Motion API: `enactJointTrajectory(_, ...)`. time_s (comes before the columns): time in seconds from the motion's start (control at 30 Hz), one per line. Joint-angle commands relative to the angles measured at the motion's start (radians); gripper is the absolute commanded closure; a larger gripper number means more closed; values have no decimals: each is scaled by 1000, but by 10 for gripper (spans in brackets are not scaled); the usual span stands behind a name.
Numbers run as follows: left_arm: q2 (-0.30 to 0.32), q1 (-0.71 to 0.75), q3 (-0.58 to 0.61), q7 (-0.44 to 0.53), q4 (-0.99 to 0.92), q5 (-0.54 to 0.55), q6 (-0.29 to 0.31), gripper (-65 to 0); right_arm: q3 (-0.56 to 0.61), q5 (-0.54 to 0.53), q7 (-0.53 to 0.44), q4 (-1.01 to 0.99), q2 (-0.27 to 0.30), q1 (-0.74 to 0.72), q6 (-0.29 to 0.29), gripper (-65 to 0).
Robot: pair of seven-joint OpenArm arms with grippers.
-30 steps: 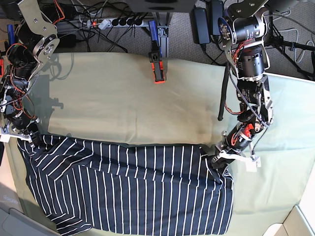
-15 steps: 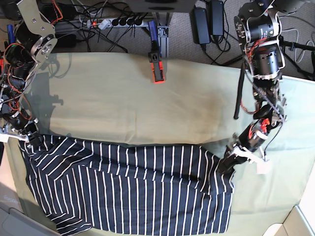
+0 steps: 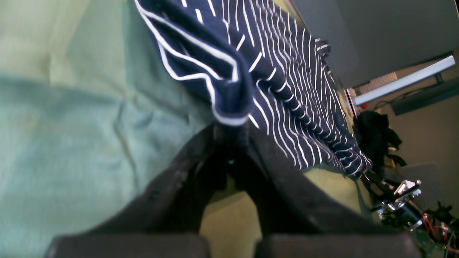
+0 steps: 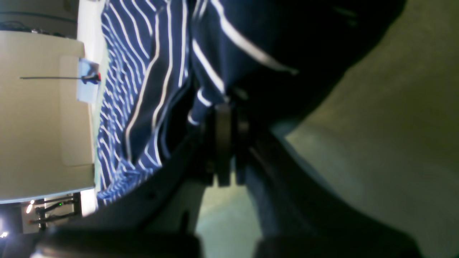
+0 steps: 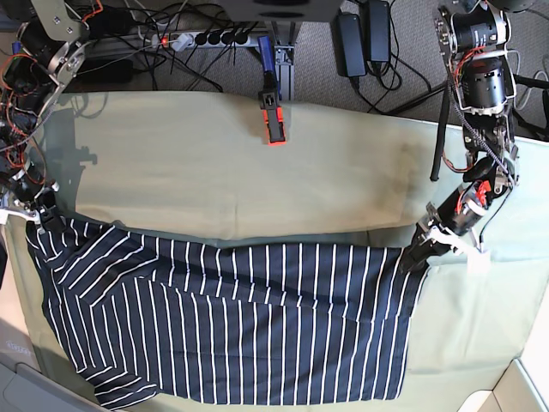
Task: Fold the T-shirt properly
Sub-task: 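Pull the held edge back toward the robot, spreading the shirt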
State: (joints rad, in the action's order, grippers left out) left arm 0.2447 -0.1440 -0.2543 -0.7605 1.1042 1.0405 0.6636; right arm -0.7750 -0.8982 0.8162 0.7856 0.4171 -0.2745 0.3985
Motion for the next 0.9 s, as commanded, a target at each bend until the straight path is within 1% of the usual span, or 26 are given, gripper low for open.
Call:
enactJointTrajectory(0.0, 14, -17, -2, 10, 17, 31, 35, 0, -3, 3, 3, 11, 31, 6, 63, 0)
enactJointTrajectory(0.17, 26, 3, -2, -14, 17, 55, 35, 0, -4, -50, 23, 11, 56, 49, 81, 0)
enactJointTrajectory(0.23, 35, 14, -2, -39, 17, 89, 35, 0, -3, -65, 27, 11, 68, 68, 81, 0)
enactJointTrajectory(0.3, 47, 30, -2, -53, 17, 118, 35, 0, -3, -86, 31, 11, 80, 90, 84, 0)
enactJointTrajectory(0.43, 74, 59, -2, -60, 17, 133, 35, 0, -4, -123, 41, 11, 101, 132, 107, 0)
enactJointTrajectory(0.53, 87, 78, -2, -89, 17, 174, 35, 0, -3, -154, 46, 11, 106, 157, 124, 0)
enactJointTrajectory(0.67, 87, 109, -2, -120, 24, 229, 35, 0, -3, -176, 50, 11, 106, 191, 126, 0)
enactJointTrajectory(0.87, 88, 181, -2, -120, 83, 235, 35, 0, -4, -187, 56, 15, 106, 249, 130, 0)
